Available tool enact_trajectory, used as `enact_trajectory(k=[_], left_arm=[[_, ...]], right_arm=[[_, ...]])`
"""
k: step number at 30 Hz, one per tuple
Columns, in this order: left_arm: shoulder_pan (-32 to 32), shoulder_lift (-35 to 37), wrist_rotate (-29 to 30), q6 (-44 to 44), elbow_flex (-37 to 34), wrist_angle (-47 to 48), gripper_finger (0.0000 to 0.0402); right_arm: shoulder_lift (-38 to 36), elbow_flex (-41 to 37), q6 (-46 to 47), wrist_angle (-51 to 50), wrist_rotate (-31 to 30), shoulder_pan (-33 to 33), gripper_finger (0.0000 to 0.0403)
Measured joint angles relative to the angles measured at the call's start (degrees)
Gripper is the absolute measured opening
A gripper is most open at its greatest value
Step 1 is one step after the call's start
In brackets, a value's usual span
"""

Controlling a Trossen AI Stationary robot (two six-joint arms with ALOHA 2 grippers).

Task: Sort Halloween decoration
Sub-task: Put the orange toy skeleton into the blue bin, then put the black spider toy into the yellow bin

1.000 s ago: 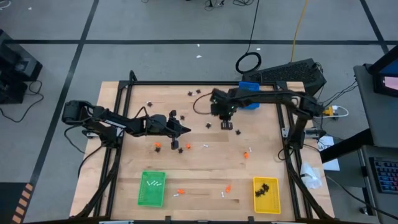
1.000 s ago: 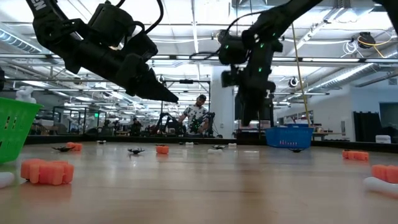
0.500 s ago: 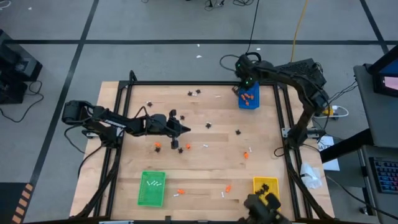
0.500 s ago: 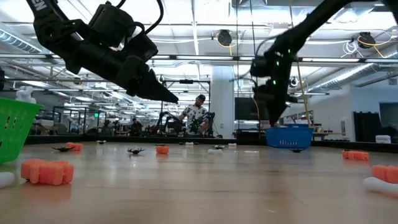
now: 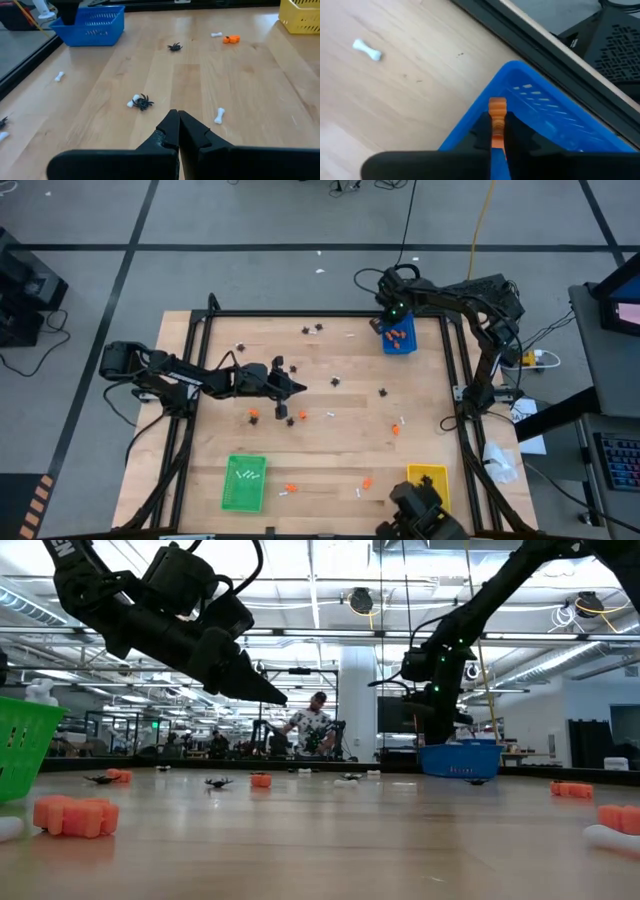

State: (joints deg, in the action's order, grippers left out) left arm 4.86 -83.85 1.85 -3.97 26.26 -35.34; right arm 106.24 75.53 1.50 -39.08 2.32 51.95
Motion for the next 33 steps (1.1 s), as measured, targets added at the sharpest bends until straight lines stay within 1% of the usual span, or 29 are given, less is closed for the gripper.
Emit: enact_trajectory(k=[2, 4, 8, 10, 12, 13, 14, 16, 18, 20, 21, 22, 25, 28, 33], left_arm=[[0.0, 0.0, 0.0, 0.5, 0.0, 0.0, 0.0000], [0.0, 0.0, 0.0, 0.6, 0.0, 0.0, 0.0000], [0.0, 0.0, 0.0, 0.6, 0.0, 0.1, 0.0000], [0.0, 0.0, 0.0, 0.6, 0.0, 0.1, 0.0000], [0.0, 0.0, 0.1, 0.6, 0.0, 0.4, 0.0000], [0.0, 0.0, 0.1, 0.6, 0.0, 0.5, 0.0000], [0.0, 0.0, 0.1, 0.6, 0.0, 0.6, 0.0000], [0.0, 0.0, 0.1, 0.4, 0.0, 1.0, 0.0000], [0.0, 0.0, 0.1, 0.2, 0.0, 1.4, 0.0000], [0.0, 0.0, 0.1, 0.2, 0.0, 1.4, 0.0000], [0.0, 0.0, 0.1, 0.2, 0.0, 1.4, 0.0000], [0.0, 0.0, 0.1, 0.3, 0.0, 1.4, 0.0000], [-0.2, 0.0, 0.0, 0.7, 0.0, 1.9, 0.0000], [-0.6, 0.0, 0.0, 0.6, 0.0, 2.2, 0.0000], [-0.6, 0.0, 0.0, 0.6, 0.0, 2.1, 0.0000]], right_arm=[[0.0, 0.0, -0.7, -0.3, 0.6, -0.4, 0.0023], [-0.4, 0.0, -1.0, -1.0, 0.8, -0.8, 0.0041], [-2.9, 0.0, -1.1, -3.9, 0.4, -1.5, 0.0103], [-5.0, 0.0, -1.3, -6.2, -0.7, -2.0, 0.0134], [-7.4, 0.0, -1.7, -10.4, -0.8, -2.3, 0.0153], [-8.4, 0.0, -2.1, -12.7, -0.8, -2.7, 0.0155], [-9.2, 0.1, -2.4, -15.1, -1.4, -3.4, 0.0152], [-10.3, -0.6, -2.6, -18.1, -3.6, -5.0, 0.0129], [-10.7, -2.0, -2.4, -17.9, -3.9, -6.8, 0.0088], [-10.6, -3.8, -2.3, -16.3, -3.7, -7.9, 0.0037], [-10.5, -4.6, -2.2, -15.1, -3.8, -8.5, 0.0019], [-10.3, -5.2, -2.1, -13.9, -3.8, -9.0, 0.0011], [-9.7, -5.7, -0.5, -11.8, -3.0, -9.8, 0.0013], [-9.5, -5.7, -0.2, -11.0, -0.7, -10.1, 0.0004], [-9.5, -5.8, 0.8, -10.5, -0.1, -10.0, 0.0003]])
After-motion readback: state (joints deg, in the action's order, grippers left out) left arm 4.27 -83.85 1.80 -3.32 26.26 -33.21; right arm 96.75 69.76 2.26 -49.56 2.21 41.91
